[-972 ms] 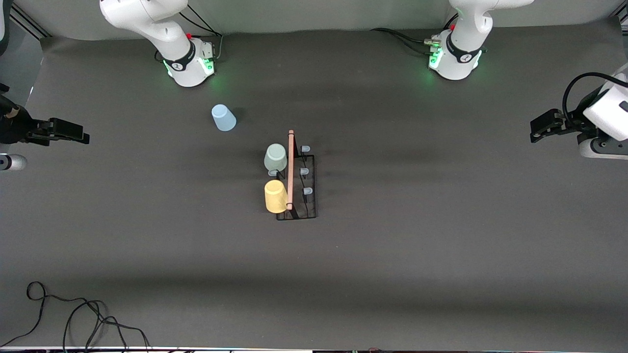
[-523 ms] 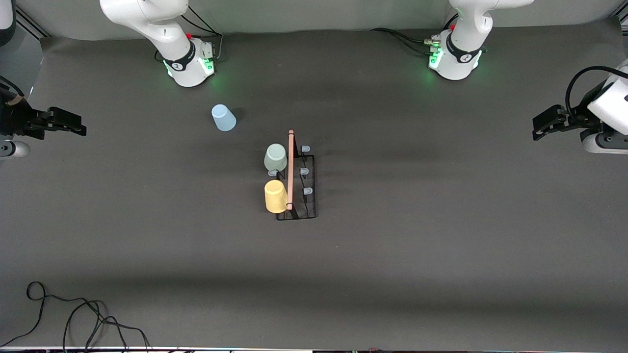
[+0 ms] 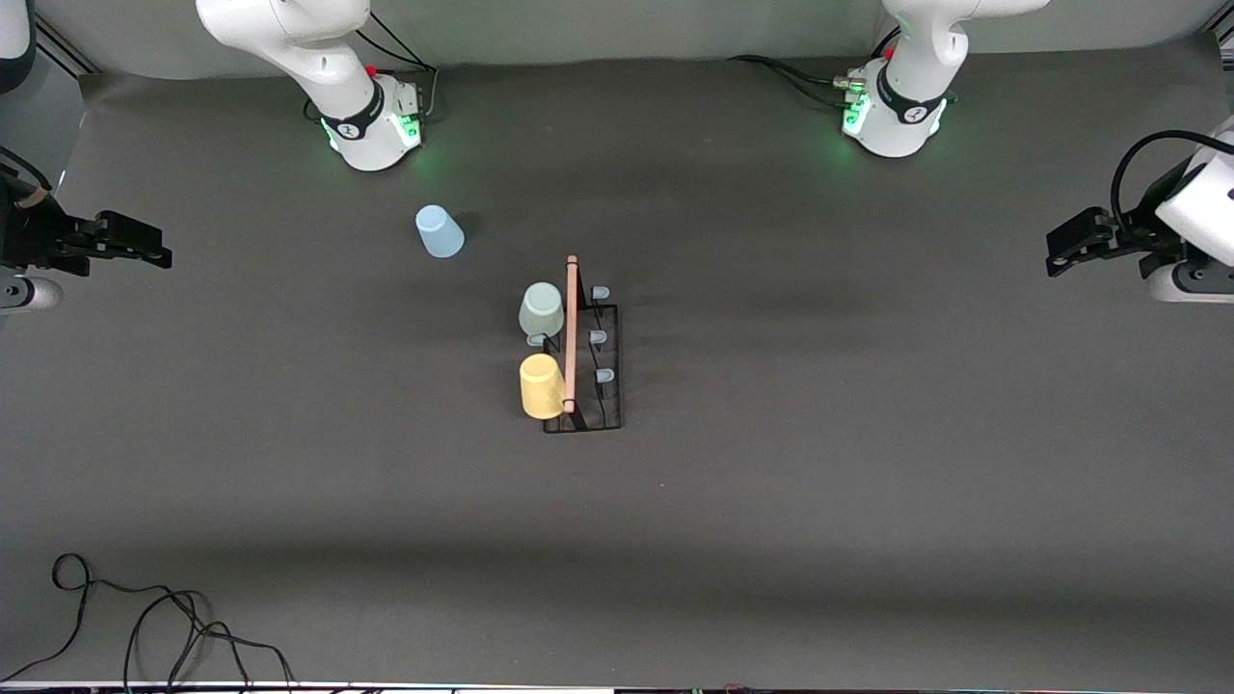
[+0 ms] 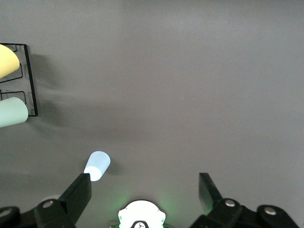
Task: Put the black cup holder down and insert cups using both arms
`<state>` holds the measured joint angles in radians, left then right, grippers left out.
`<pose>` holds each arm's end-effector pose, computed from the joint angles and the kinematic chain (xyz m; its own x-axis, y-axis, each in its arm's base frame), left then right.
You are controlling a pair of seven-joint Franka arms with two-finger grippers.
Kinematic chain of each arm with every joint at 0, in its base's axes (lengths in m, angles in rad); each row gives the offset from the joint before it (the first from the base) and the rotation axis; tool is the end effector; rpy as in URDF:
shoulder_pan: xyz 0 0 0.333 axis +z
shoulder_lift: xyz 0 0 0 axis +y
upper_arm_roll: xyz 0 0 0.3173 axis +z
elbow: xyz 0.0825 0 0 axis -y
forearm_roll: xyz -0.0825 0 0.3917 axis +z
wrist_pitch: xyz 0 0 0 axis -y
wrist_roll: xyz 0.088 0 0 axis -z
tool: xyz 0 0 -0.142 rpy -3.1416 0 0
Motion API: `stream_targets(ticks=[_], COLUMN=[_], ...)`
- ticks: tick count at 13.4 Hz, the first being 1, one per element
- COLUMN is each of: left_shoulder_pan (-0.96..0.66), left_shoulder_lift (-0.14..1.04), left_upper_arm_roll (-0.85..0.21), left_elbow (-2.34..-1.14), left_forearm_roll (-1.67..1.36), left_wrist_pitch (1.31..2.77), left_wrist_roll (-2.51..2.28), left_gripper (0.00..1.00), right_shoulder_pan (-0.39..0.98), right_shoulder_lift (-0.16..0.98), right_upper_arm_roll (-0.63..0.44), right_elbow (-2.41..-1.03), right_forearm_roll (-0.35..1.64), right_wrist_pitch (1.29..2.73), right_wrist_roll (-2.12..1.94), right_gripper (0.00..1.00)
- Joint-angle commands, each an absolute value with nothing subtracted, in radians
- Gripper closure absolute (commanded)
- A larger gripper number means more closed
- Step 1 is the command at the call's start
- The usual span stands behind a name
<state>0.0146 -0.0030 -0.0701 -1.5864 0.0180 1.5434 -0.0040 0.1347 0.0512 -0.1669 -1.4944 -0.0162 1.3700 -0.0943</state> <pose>0.5558 -0.0283 0.5827 0.9979 -0.0509 -0.0399 -0.0517 -0.9985 -0.0184 0.5495 -0.0180 0.5832 0.9828 0.0580 -0.1755 0.0604 -0.9981 0.0082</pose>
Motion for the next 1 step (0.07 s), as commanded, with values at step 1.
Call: stream_targets(ticks=[1], left_shoulder_pan=[0.006], left_shoulder_lift=[-0.017], left_upper_arm_roll=[-0.066], left_elbow=[-1.592], left_forearm_roll=[0.015], left_wrist_pitch=[1.537], left_wrist_roll=[-0.023], left_gripper=[0.00], right_shoulder_pan=[0.129], right_shoulder_lift=[0.028], right_upper_arm_roll=[-0.158], right_elbow=[-1.519], right_forearm_roll=[-0.037], right_wrist_pitch=[1.381], right_wrist_roll=[-0.117], right_gripper=[0.00])
